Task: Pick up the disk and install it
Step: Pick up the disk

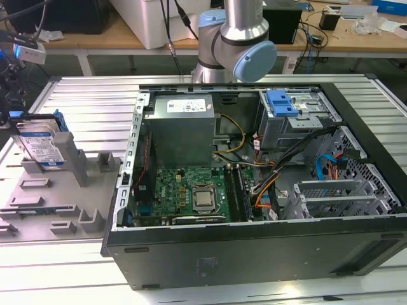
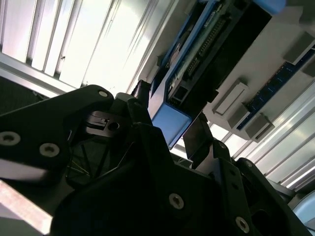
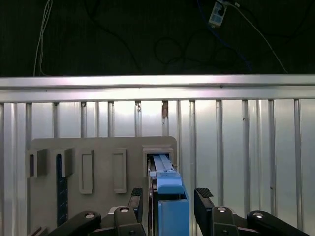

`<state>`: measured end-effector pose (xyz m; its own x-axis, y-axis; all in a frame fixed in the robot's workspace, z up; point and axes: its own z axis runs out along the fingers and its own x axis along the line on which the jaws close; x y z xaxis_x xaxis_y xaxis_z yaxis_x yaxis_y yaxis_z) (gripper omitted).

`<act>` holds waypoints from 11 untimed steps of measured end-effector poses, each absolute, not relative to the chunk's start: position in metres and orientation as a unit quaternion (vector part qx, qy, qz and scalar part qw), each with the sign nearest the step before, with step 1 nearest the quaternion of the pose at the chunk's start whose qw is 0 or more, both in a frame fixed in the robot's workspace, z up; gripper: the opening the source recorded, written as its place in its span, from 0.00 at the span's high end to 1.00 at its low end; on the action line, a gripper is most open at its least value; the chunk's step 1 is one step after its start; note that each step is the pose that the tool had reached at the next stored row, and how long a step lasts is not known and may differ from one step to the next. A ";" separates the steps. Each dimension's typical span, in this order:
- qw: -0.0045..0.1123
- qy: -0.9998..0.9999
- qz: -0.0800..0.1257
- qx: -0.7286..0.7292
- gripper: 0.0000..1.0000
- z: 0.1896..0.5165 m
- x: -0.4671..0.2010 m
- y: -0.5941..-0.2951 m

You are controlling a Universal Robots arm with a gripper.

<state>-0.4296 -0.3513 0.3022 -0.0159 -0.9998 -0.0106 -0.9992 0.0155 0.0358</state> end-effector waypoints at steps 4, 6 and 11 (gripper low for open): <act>0.009 -0.712 -0.016 0.702 0.46 0.300 -0.430 -0.351; 0.009 -0.711 -0.016 0.702 0.46 0.298 -0.430 -0.351; 0.009 -0.711 -0.016 0.703 0.46 0.294 -0.430 -0.351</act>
<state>-0.4296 -0.3514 0.2938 -0.0108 -0.9999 -0.0092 -0.9993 0.0104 0.0358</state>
